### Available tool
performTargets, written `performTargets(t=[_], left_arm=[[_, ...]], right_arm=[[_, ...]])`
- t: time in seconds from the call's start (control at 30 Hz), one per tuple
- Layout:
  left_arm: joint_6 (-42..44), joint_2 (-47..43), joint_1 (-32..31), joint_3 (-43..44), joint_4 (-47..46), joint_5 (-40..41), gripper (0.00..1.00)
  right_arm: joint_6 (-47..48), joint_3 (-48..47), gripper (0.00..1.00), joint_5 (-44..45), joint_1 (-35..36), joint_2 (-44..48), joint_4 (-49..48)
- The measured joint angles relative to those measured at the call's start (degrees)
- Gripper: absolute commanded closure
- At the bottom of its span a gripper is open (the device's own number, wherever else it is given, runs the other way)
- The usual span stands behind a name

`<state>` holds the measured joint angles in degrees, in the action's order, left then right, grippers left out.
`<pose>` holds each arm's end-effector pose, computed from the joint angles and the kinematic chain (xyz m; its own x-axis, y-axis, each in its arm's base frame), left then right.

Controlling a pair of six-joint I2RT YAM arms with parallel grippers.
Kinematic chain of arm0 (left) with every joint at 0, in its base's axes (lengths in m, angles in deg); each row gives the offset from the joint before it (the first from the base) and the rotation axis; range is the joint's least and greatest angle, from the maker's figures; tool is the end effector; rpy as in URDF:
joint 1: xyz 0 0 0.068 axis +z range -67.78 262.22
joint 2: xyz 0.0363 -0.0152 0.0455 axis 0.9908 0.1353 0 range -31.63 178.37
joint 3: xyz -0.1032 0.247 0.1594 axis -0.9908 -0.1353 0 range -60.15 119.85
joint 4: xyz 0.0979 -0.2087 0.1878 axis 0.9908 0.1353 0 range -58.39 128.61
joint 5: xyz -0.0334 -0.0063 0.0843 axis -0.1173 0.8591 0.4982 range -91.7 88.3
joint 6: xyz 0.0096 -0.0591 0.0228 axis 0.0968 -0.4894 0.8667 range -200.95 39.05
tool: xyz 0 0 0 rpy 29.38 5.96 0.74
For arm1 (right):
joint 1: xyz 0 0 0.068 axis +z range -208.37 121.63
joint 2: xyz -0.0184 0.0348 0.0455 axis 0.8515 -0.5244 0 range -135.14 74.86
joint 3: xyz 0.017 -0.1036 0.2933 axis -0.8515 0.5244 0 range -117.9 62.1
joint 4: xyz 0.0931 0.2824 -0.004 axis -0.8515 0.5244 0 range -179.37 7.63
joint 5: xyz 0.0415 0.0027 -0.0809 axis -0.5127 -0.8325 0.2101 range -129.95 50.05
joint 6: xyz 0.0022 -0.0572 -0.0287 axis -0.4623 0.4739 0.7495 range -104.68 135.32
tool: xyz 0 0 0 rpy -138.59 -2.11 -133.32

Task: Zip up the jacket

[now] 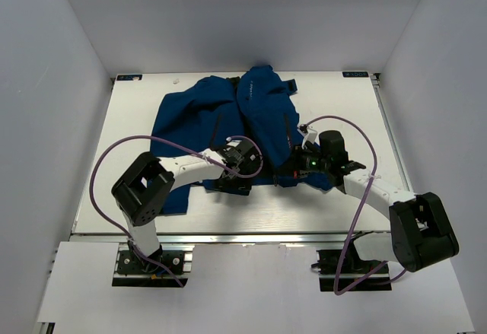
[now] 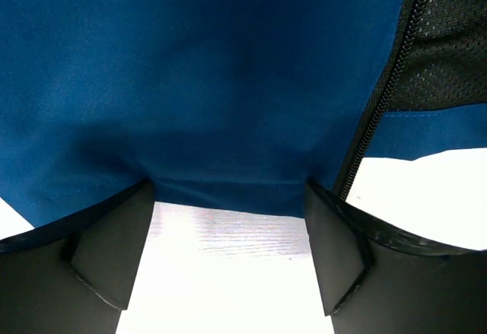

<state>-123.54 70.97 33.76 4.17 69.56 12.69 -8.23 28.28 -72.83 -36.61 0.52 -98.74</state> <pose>0.2576 -0.2723 0.1633 -0.9383 0.0706 -0.3385 0.0690 0.9975 0.0168 0.2605 0.1330 0.2080 -0.7372 0.0669 -0.6724 -0.4891 0.6337 0.5993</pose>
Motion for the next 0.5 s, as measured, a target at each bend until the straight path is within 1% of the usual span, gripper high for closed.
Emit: performTargets(t=[0.1,0.5], left_arm=[[0.0,0.0,0.0,0.0,-0.3,-0.1,0.06],[1.6,-0.5,0.0,-0.7,-2.5,-2.1,0.03]], right_arm=[[0.3,0.0,1.0,0.5,0.0,0.0,0.5],[1.4,0.8,1.0,1.5,0.0,0.0,1.2]])
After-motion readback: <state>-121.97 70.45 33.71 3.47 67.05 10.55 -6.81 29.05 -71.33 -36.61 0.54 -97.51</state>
